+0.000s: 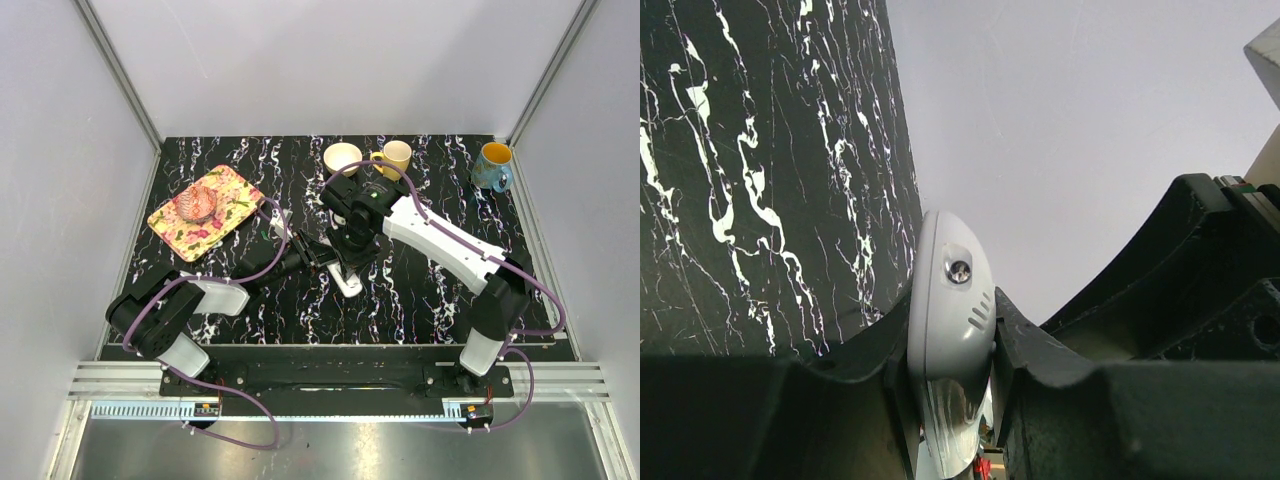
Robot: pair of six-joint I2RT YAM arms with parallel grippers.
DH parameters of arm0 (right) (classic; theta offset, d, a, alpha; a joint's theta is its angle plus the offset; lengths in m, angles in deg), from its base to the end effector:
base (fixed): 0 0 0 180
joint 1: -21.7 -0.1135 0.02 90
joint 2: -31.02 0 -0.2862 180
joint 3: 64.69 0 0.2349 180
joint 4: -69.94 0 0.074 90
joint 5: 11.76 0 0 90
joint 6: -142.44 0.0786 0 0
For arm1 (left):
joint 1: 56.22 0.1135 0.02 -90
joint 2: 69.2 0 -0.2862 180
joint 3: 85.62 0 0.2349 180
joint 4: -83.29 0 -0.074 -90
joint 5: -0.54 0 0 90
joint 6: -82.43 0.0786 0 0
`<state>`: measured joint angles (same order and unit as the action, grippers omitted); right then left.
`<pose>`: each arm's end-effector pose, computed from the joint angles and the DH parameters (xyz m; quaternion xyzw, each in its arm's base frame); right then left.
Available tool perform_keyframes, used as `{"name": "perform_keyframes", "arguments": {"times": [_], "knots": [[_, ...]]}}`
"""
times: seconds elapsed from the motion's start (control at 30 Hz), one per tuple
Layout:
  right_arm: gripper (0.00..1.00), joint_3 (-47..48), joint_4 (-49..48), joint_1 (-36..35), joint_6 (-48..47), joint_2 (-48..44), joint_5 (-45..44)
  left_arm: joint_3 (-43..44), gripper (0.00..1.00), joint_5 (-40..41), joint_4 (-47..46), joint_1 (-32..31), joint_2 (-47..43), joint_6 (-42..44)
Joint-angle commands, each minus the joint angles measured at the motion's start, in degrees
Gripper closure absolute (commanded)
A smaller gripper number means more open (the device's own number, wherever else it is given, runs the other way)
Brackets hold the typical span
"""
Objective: Load the batteries into the remote control
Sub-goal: Load the battery cover into the remote control.
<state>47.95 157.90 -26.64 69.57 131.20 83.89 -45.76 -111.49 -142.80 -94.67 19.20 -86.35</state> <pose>0.2189 0.2577 0.2985 -0.2725 0.9526 0.1093 0.0796 0.2278 -0.2185 0.2173 -0.1202 0.7109 -0.6516 0.2359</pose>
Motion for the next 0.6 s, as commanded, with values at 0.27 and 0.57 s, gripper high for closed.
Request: {"name": "perform_keyframes", "arguments": {"times": [0.27, 0.57], "knots": [[1.00, 1.65, -0.22, -0.53, -0.43, -3.32, -0.20, 1.66, 1.00, -0.22, -5.65, -0.57, -1.30, -0.49], [1.00, 0.51, 0.57, -0.53, -0.34, -5.26, -1.69, 1.57, 1.00, -0.22, -6.18, -0.39, -1.30, -0.93]]}}
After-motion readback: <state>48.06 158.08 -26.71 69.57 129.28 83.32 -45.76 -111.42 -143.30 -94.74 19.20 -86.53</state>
